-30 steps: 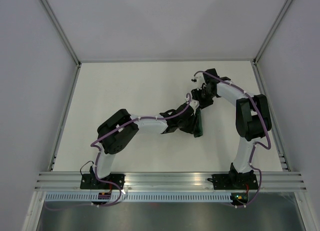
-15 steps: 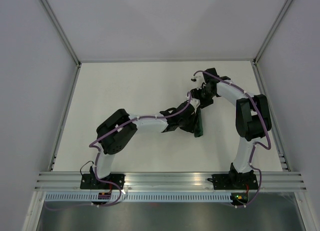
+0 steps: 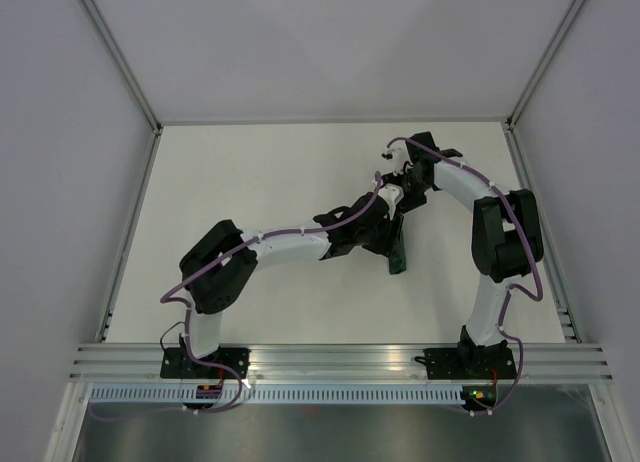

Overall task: Fold the napkin, place the utensils inside, and roll it up
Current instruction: Roll the napkin with the utensil

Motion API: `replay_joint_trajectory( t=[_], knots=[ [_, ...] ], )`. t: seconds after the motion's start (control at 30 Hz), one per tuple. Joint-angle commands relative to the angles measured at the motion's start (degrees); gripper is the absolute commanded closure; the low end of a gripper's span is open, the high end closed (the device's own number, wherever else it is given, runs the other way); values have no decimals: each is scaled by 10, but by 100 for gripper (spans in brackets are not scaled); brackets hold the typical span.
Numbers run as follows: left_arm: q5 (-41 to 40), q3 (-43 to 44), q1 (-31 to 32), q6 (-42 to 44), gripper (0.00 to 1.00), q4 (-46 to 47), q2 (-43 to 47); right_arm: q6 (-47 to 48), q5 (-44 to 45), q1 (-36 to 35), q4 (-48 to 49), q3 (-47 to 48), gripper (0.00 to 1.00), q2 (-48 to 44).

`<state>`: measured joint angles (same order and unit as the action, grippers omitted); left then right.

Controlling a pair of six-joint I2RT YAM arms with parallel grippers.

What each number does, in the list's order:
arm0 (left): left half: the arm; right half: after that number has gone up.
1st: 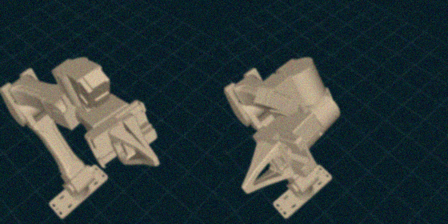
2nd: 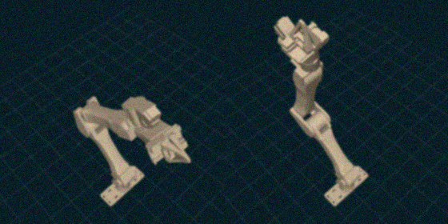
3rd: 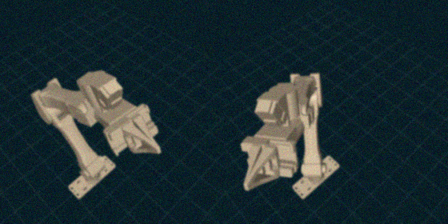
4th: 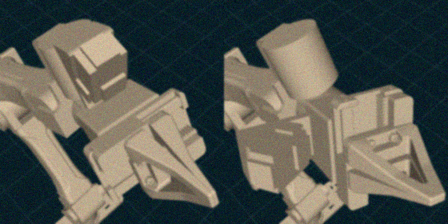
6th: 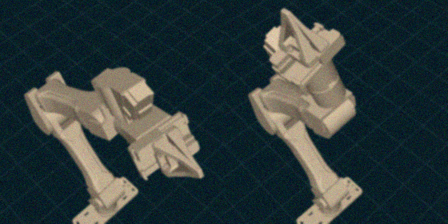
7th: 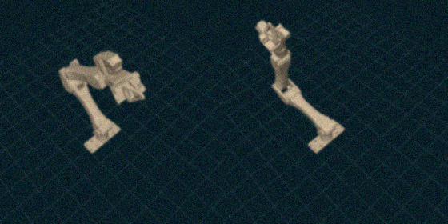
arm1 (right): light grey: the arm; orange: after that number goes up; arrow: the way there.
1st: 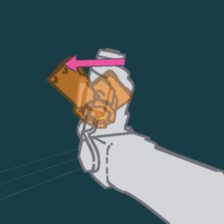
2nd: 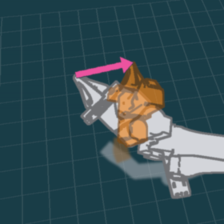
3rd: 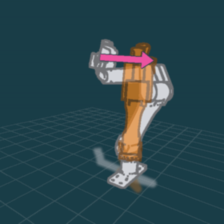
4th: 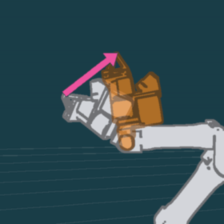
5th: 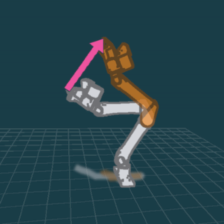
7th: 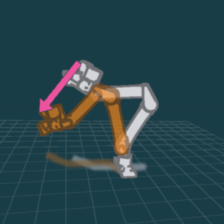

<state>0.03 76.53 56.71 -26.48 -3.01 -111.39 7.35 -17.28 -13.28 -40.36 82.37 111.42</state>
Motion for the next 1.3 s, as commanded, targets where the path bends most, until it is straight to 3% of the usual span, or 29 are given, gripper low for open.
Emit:
replay_joint_trajectory(
  t=[0.0, 0.4, 0.63, 0.8, 0.93, 1.27],
  knots=[
    [-6, 17, -4, 27, 44, -8, 51, -5, 3, -1, -17, 24, 41, -34],
    [-4, -87, -52, 55, 42, -12, 214, -2, -75, 41, -17, 5, 38, -158],
    [30, -186, -134, 75, 40, -18, 359, 6, -87, 107, 17, -53, 36, -312],
    [29, -234, -176, 99, 37, -40, 452, 13, -70, 147, 40, -115, 29, -416],
    [41, -253, -205, 108, 36, -55, 494, 18, -61, 151, 33, -149, 19, -482],
    [62, -269, -212, 116, 35, -63, 527, 25, -57, 152, 41, -193, 18, -507]
  ],
)
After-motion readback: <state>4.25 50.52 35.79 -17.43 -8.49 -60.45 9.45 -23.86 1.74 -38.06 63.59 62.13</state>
